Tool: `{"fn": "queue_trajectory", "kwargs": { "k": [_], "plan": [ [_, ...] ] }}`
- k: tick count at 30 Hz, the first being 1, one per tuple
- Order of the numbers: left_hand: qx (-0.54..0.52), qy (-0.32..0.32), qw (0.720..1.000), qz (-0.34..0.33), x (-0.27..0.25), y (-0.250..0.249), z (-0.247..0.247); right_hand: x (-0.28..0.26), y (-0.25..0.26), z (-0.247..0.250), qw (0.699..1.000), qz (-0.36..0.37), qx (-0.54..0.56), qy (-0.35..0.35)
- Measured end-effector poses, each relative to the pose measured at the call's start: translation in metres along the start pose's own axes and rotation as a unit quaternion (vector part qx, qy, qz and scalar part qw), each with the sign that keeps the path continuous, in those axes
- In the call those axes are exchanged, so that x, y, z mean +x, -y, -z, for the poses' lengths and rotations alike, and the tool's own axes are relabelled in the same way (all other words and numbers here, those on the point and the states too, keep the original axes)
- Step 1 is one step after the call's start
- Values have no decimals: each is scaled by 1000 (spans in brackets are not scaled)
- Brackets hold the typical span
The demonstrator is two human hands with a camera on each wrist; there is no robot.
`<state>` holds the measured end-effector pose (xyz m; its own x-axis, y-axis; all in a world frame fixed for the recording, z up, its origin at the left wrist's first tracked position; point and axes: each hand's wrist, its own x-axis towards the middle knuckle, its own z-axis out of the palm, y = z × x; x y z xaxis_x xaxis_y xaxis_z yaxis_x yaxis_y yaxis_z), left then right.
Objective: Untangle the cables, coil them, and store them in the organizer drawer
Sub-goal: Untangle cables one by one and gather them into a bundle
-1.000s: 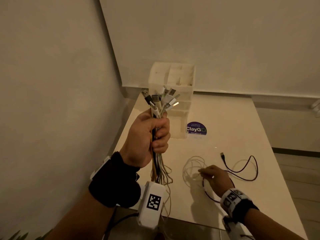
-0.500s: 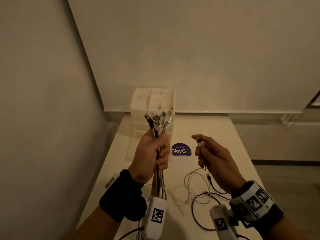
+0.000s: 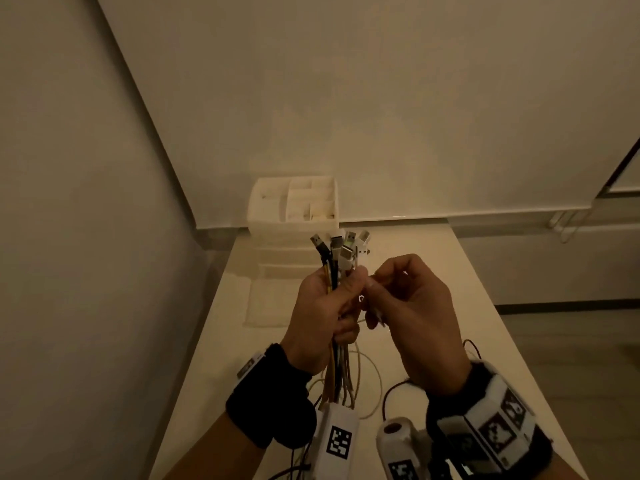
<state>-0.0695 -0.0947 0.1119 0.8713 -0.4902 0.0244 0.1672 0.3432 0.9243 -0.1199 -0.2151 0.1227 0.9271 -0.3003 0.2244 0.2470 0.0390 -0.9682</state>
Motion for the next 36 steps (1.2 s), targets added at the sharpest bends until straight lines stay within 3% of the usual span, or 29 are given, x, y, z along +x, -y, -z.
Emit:
{"fn": "queue_trajectory", "kwargs": {
  "k": [4, 10, 14, 19, 22, 25, 28, 30, 33, 36],
  "plan": [
    [47, -33, 998, 7, 0, 1, -7, 1, -1, -3, 999, 14, -24, -24],
    [82, -105, 991, 17, 4, 3, -13, 1, -6, 1, 980, 48, -193, -11],
    [64, -161, 985, -22, 9, -2, -10, 0, -16, 10, 986, 12, -159, 41],
    [11, -205, 975, -87, 18, -23, 12, -12, -42, 40, 963, -4, -185, 198],
    [-77, -205, 970, -108, 19, -37, 25, -18, -64, 60, 963, -53, -169, 205],
    [-66, -223, 964, -128, 17, -51, 39, -23, -84, 79, 962, -103, -172, 185],
    [-54, -209, 966, -139, 14, -57, 49, -28, -95, 89, 955, -114, -211, 173],
    [-23, -166, 979, -119, 11, -54, 46, -28, -94, 85, 960, -108, -211, 150],
    [114, -84, 988, -69, 4, -36, 27, -20, -77, 75, 976, -100, -168, 101],
    [253, -20, 965, -61, 1, -9, 4, -8, -52, 64, 988, -101, -87, 81]
  ]
}}
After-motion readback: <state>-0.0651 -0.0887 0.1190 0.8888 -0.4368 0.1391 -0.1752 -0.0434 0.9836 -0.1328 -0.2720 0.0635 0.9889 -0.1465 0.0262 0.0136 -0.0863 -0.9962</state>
